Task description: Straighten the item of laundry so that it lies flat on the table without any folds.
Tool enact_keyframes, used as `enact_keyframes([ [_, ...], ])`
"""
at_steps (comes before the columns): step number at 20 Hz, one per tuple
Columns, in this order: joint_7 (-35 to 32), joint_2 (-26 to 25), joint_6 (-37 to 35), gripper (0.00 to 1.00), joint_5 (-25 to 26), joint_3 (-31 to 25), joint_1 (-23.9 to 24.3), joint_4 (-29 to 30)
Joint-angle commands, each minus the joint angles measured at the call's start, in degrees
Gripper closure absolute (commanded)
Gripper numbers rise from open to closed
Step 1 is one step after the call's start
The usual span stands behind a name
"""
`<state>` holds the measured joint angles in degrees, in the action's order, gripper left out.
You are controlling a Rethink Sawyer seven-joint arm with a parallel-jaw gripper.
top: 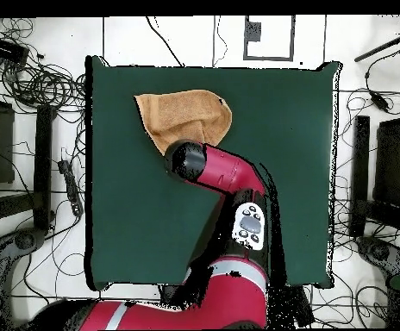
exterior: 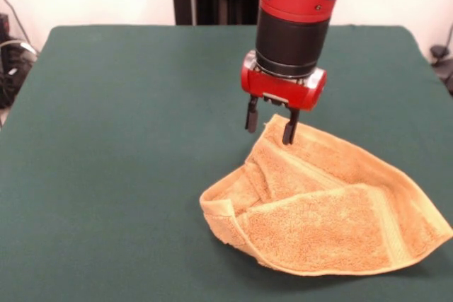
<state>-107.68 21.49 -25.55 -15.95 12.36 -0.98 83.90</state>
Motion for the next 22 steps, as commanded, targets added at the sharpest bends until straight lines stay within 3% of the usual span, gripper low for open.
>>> enact_keyframes([
  [1, -16.40, -2.16, 1.68, 0.00, -3.77, -4.38, -2.02, 8.31],
  [22, -16.76, -3.37, 4.48, 0.00, -8.39, -5.92, -3.04, 9.45],
])
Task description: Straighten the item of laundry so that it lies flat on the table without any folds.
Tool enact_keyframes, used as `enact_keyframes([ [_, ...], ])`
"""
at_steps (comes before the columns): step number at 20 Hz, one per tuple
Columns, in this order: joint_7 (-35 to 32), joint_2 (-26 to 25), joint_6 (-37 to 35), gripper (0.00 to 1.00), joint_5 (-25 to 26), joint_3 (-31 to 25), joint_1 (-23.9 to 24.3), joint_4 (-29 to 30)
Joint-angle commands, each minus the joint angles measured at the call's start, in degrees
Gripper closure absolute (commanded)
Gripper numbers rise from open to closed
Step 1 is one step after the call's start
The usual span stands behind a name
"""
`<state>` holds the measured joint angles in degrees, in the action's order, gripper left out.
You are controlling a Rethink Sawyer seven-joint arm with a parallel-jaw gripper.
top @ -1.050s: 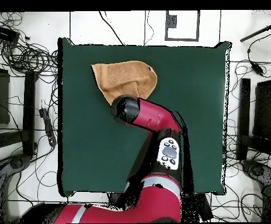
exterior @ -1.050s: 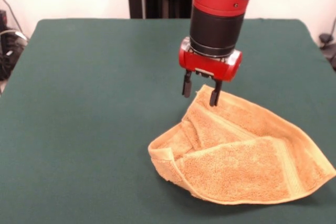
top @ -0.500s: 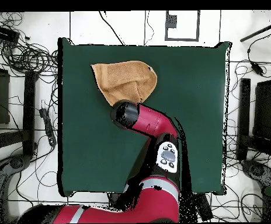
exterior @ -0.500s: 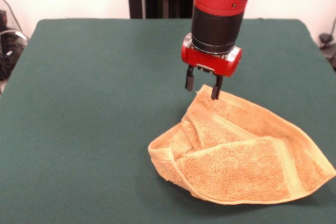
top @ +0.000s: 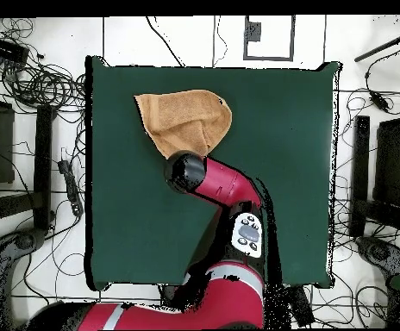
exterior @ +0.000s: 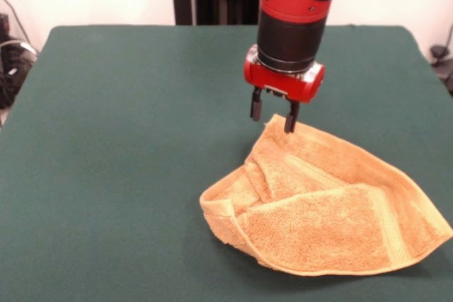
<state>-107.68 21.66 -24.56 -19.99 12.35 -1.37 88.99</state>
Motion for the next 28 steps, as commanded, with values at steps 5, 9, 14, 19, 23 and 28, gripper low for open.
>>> enact_keyframes([
  [5, -16.85, -4.11, 3.61, 0.00, -5.09, -5.31, -3.46, 3.54],
  [9, -18.60, -4.36, 3.61, 0.00, -6.70, -4.75, -4.56, 3.44],
  [14, -18.44, -4.66, 3.49, 0.00, -7.74, -4.73, -4.75, 3.22],
  [19, -17.04, -5.53, 4.84, 0.00, -7.90, -4.98, -4.66, 2.66],
  [23, -16.27, -5.80, 5.69, 0.00, -8.06, -5.42, -4.07, 2.82],
  [28, -15.52, -5.42, 5.64, 0.00, -7.76, -5.12, -3.85, 3.44],
])
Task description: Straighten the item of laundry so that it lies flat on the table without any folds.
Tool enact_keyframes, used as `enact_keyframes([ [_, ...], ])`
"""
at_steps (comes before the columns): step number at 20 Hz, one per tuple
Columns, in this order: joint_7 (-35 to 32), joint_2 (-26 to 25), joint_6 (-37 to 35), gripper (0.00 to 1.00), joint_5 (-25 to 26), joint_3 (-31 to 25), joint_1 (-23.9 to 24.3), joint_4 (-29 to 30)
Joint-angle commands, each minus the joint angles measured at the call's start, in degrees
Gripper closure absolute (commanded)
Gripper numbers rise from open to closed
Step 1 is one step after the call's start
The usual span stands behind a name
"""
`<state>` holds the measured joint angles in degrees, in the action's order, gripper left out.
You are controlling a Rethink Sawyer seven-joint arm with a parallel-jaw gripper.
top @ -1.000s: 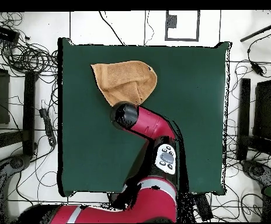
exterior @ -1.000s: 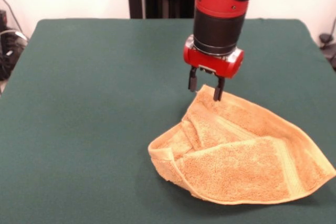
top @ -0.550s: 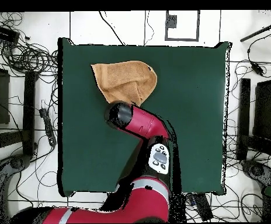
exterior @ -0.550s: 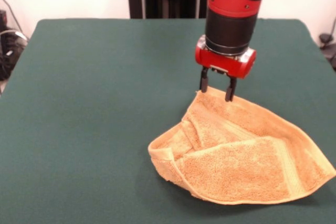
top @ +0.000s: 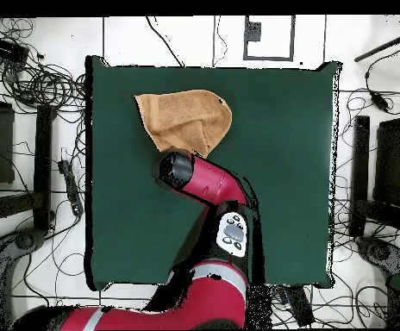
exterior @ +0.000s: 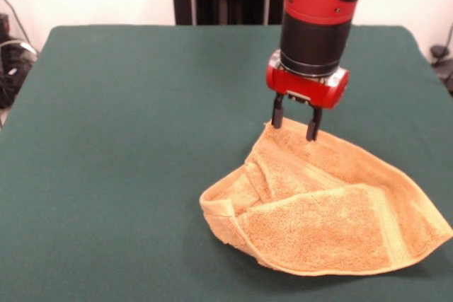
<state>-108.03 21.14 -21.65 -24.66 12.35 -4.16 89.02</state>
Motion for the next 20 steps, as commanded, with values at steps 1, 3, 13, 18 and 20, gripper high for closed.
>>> enact_keyframes([
  [1, -14.96, -4.57, 2.39, 0.00, -2.89, -4.91, -1.06, 3.64],
  [3, -14.57, -4.75, 2.17, 0.00, -2.62, -4.64, -0.85, 3.42],
  [13, -12.98, -3.81, 1.69, 0.00, -1.08, -3.64, -0.44, 4.29],
  [18, -11.47, -4.25, 2.81, 0.00, -0.14, -4.12, 0.52, 4.27],
  [20, -11.12, -4.24, 2.61, 0.00, 0.27, -3.78, 0.46, 4.24],
])
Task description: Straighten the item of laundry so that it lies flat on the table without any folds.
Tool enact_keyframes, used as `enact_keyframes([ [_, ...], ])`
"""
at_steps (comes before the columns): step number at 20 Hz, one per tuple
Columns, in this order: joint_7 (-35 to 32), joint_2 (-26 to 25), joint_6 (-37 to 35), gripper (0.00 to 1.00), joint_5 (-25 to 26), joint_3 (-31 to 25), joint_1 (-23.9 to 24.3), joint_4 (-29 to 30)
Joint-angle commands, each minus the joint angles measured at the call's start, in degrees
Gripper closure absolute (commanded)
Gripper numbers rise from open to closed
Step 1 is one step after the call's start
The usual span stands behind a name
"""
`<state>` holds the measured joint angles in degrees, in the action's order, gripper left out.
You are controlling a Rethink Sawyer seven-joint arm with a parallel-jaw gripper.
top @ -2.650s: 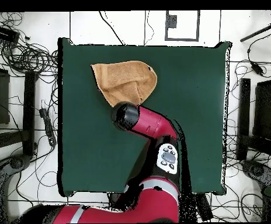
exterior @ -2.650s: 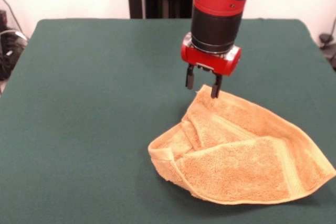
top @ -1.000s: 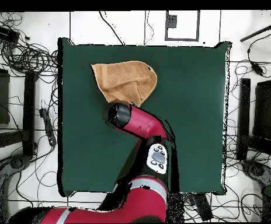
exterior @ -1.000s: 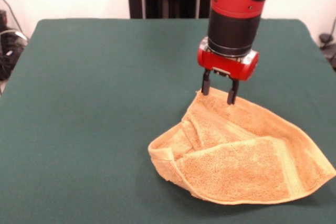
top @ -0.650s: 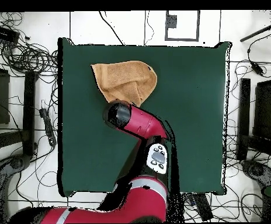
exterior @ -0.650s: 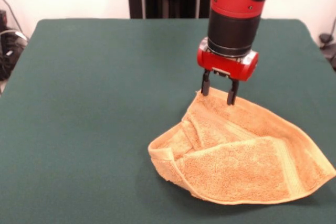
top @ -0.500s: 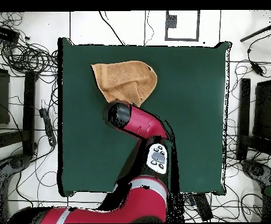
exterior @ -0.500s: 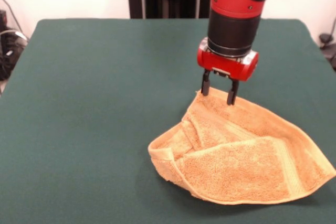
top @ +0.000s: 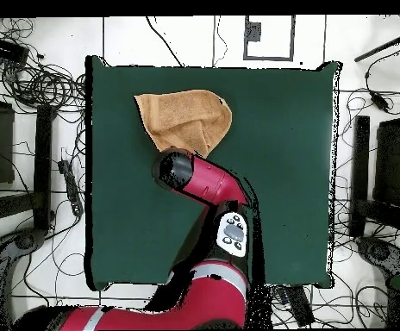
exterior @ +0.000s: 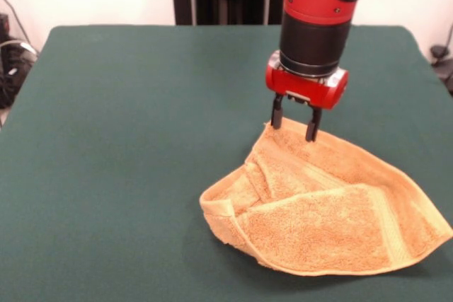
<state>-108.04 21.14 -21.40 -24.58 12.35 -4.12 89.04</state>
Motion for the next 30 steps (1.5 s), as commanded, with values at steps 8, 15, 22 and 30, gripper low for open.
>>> enact_keyframes([
  [8, -9.00, -4.28, 2.54, 0.00, 1.82, -3.37, 1.27, 4.10],
  [15, -7.52, -4.35, 2.70, 0.00, 2.97, -3.60, 2.38, 3.97],
  [22, -7.29, -4.69, 2.68, 0.00, 4.75, -4.16, 3.68, 3.33],
  [30, -8.69, -6.17, 4.91, 0.00, 5.07, -5.19, 3.79, 2.80],
])
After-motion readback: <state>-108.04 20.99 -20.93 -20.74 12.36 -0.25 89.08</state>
